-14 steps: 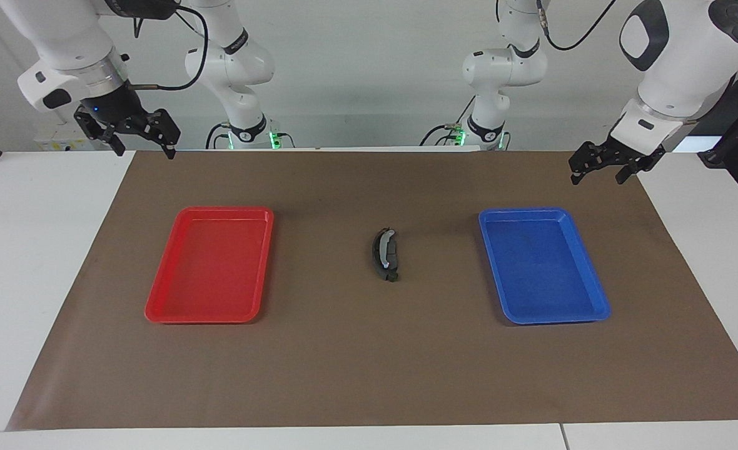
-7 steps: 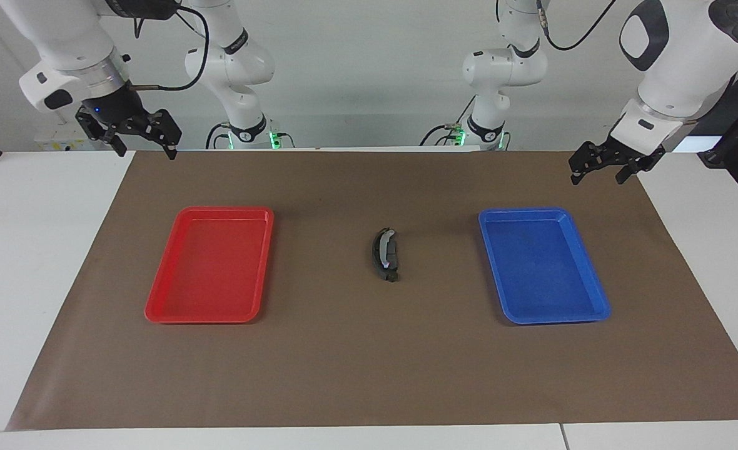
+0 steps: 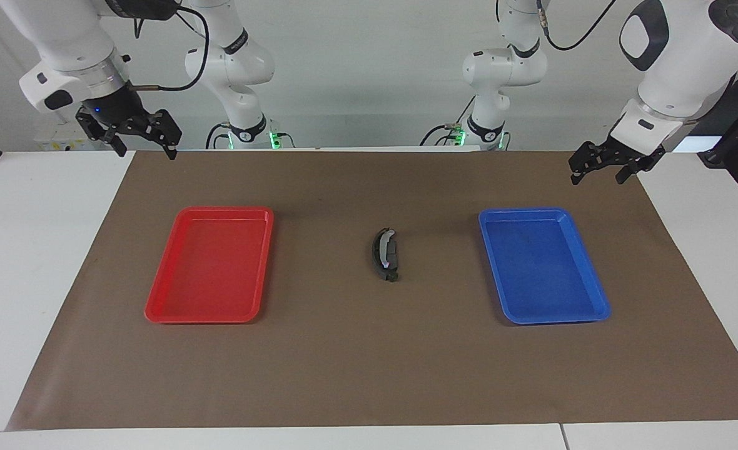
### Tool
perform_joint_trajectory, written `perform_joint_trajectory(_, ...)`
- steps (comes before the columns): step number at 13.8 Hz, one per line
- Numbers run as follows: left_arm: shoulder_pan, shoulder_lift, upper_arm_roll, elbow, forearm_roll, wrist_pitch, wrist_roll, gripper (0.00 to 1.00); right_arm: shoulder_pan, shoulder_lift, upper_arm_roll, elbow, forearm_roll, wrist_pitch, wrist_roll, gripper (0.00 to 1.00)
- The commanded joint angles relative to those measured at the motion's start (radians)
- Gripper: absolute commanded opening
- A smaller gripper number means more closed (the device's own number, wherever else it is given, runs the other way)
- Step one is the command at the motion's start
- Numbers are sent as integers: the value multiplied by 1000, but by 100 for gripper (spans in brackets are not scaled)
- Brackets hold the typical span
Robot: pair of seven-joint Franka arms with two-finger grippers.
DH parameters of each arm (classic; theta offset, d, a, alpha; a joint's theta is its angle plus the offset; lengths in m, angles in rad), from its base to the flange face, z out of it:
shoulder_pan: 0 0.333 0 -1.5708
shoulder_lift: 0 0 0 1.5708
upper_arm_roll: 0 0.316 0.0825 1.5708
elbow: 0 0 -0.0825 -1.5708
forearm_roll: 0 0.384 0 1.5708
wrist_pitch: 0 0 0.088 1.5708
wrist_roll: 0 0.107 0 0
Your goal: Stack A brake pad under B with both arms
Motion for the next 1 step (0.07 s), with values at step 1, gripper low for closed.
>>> perform_joint_trajectory(1, 8, -28, -3, -29, -12, -2, -6, 100, -6, -4, 4, -12, 11, 13, 19, 100)
